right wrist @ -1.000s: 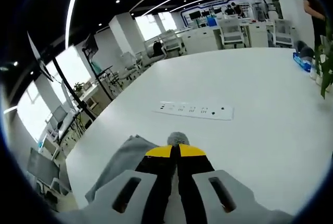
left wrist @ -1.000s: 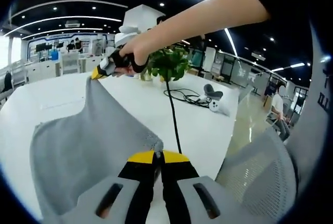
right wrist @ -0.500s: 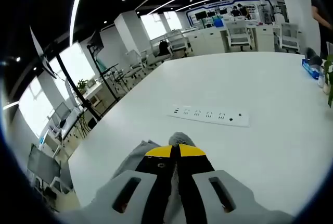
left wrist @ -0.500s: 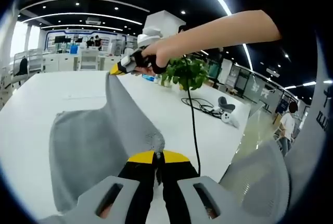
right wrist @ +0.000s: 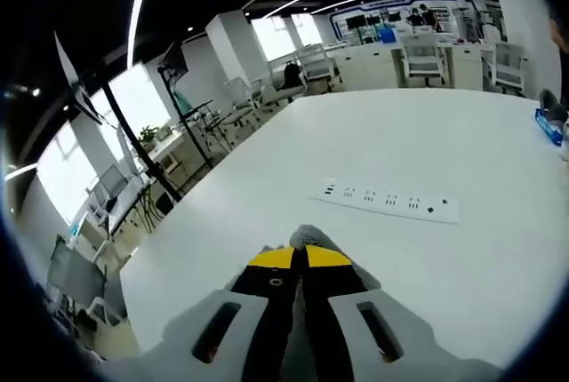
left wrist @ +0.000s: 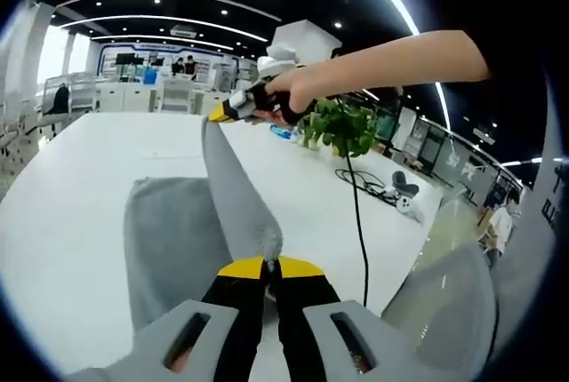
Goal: Fold the towel on the table until its edges align and the towel forms a compact rectangular stack.
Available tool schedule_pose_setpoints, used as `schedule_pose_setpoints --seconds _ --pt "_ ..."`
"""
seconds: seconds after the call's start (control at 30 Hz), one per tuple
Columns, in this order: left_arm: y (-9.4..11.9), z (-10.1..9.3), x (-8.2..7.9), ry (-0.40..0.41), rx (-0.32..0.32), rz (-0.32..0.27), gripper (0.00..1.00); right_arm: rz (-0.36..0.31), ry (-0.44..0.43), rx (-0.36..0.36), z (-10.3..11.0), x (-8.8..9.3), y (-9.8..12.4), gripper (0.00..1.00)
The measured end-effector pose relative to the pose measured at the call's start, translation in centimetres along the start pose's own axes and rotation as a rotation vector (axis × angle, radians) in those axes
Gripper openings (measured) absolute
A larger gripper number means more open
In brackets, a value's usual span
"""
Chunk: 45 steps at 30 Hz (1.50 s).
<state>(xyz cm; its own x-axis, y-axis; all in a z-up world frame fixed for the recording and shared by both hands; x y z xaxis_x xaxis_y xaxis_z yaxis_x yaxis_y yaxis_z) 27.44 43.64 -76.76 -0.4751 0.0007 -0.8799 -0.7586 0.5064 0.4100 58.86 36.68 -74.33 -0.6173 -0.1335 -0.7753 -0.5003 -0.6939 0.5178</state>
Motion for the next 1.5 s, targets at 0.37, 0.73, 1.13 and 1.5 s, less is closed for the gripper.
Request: schedule_pose_setpoints --seconds 0.37,0.73,1.13,1.5 --pt "1.3 1.5 0.6 0.044 -0.027 -0.009 0.04 0.013 0.013 -0.015 2.1 -0.1 -1.3 0.0" --pt "2.2 2.9 1.5 0.06 -0.047 0.004 0.04 0.035 0.03 -0.022 3.3 0.1 -3.0 0.0" --pt "3.1 5.0 2.4 0.104 -0.083 0.009 0.04 0.064 0.05 -0.025 4.9 0.6 -5.6 0.0" --pt "3.2 7.0 4.6 0.159 -0.115 0.042 0.04 0.104 0.053 -0.037 5.1 2.2 -8.6 0.0"
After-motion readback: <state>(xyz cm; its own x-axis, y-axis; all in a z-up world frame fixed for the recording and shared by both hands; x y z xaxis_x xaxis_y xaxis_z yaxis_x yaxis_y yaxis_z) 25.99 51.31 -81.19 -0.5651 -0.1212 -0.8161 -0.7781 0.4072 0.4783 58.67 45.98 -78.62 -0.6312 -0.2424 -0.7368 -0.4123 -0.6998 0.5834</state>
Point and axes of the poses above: the point that each gripper's makers call its tool centre point, and the gripper's own axes: y roughly backward along the fingers, z roughly to its left, x roughly out of its underside, the point moved 4 cm from there along y, roughly backward along the fingers, and after that the axes turned 2 degrees about -x, right-handed, at the moved point
